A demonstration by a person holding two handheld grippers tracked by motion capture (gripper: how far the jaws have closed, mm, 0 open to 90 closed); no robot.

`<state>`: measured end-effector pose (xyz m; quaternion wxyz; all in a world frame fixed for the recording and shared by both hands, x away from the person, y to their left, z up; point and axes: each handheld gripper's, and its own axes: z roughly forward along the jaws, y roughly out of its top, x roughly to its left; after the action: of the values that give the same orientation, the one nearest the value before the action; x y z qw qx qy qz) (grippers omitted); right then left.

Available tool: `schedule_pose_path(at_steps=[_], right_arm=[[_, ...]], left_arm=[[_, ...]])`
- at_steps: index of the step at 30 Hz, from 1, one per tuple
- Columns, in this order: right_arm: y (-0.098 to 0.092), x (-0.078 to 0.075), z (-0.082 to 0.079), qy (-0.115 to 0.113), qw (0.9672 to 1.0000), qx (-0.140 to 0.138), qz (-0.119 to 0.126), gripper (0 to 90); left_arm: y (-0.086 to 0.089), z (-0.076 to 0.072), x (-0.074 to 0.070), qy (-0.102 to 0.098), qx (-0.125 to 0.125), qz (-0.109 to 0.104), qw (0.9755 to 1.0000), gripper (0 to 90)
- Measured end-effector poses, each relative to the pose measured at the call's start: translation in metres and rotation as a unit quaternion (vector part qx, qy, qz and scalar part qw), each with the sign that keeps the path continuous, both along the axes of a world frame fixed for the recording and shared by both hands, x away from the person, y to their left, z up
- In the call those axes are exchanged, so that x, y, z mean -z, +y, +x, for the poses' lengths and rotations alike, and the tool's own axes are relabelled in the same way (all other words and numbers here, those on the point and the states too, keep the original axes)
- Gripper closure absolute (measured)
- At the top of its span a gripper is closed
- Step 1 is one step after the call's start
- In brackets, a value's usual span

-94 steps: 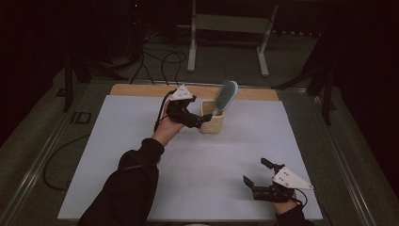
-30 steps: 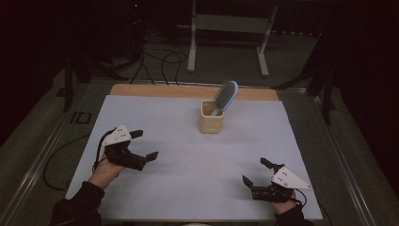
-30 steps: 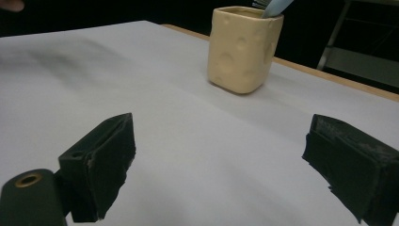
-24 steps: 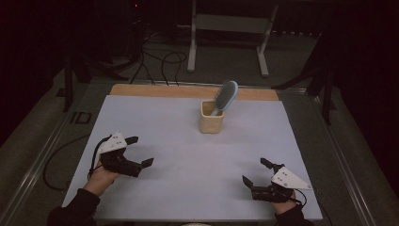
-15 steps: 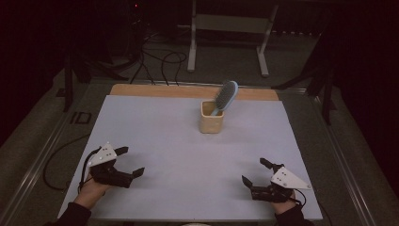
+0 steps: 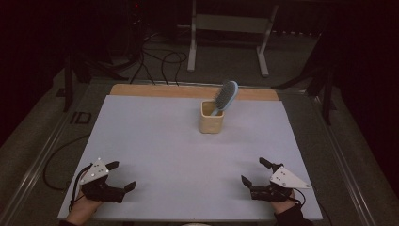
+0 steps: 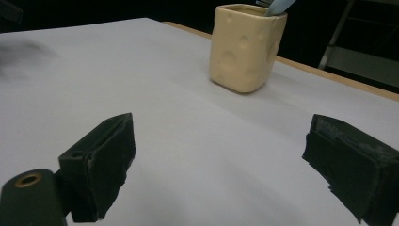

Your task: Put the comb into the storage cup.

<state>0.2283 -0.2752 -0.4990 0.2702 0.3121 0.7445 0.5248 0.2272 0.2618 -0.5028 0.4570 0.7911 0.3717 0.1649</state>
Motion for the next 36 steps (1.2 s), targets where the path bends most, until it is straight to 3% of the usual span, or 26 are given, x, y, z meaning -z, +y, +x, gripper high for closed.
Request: schedule_pose_path(at_steps=[4, 7, 14, 20, 25, 32, 36], right_arm=[[0.001, 0.0, 0.0, 0.0, 1.0, -0.001, 0.001, 9.0], [0.001, 0.0, 0.0, -0.001, 1.0, -0.001, 0.0, 9.0], [0.0, -0.001, 0.0, -0.003, 1.0, -0.003, 0.001, 9.0], [0.001, -0.001, 0.0, -0.003, 1.0, -0.003, -0.001, 9.0], [0.001, 0.0, 0.001, 0.0, 1.0, -0.003, -0.001, 9.0], [0.001, 0.0, 0.001, 0.0, 1.0, -0.004, -0.002, 9.0], [0.001, 0.001, 0.001, 0.001, 1.0, -0.003, -0.001, 9.0]], left_arm=[[0.005, -0.003, 0.004, -0.006, -0.013, 0.01, 0.9998, 0.0], [0.011, -0.005, 0.003, -0.016, -0.027, 0.007, 0.9995, 0.0], [0.024, -0.006, 0.004, -0.016, -0.047, 0.004, 0.9987, 0.0], [0.023, -0.006, 0.004, -0.015, -0.049, 0.008, 0.9987, 0.0], [0.018, -0.006, 0.005, -0.012, -0.047, 0.024, 0.9985, 0.0], [0.018, -0.007, 0.004, -0.023, -0.056, 0.027, 0.9978, 0.0], [0.018, -0.008, 0.003, -0.022, -0.048, 0.025, 0.9983, 0.0]])
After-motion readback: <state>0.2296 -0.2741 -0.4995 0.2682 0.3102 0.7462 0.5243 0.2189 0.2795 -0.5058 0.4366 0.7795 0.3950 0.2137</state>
